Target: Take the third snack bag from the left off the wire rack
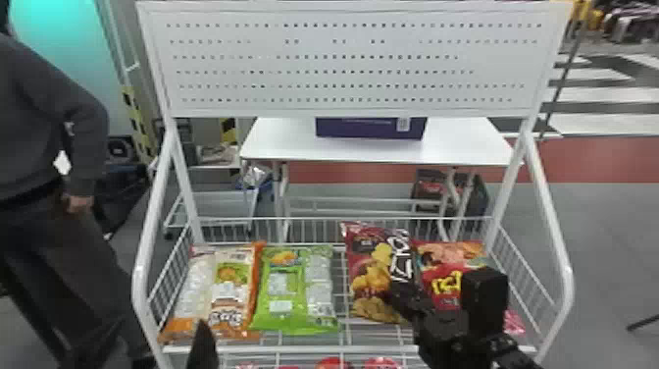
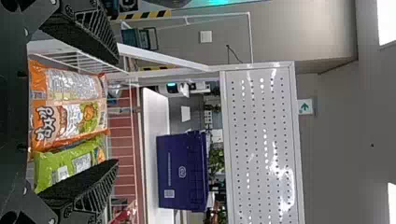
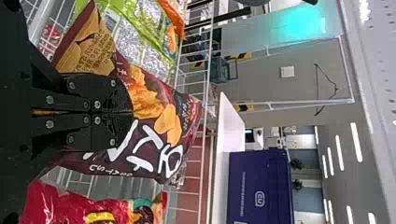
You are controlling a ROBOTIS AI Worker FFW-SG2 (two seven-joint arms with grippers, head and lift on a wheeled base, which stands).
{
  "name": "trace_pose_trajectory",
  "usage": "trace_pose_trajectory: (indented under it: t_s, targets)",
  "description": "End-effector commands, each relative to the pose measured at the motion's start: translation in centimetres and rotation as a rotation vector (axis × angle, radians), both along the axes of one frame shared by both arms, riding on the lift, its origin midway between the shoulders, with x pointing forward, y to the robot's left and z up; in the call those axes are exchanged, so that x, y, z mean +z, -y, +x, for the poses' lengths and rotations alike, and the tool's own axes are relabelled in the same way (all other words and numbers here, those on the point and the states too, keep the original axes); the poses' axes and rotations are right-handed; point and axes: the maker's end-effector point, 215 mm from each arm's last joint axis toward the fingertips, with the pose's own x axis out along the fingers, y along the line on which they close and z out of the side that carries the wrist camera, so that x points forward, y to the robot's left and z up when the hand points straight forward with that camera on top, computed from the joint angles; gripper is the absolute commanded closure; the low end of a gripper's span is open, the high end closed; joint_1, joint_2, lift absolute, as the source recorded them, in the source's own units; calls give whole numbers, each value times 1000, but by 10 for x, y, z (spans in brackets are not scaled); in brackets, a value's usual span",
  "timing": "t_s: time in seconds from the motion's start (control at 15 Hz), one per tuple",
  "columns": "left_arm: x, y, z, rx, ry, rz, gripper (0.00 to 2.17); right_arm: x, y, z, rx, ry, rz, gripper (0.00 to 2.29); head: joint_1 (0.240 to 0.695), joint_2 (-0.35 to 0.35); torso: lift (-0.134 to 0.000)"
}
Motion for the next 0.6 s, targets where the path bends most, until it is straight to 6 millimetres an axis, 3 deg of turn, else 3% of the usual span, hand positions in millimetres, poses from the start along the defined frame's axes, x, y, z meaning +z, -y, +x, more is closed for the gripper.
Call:
trace_pose_trajectory:
  t_s: [0.0, 0.27, 0.53]
  targets:
    - [3, 1, -3, -2, 3, 0, 137, 26, 19, -12, -9, 40, 9, 2246, 499, 0, 0]
    - [6, -1, -4, 1, 12, 1, 137, 82, 67, -51, -34, 140, 7, 2246, 499, 0, 0]
    - [10, -6, -3, 7, 23, -1, 137, 137, 141, -108, -121, 319, 68, 2246, 499, 0, 0]
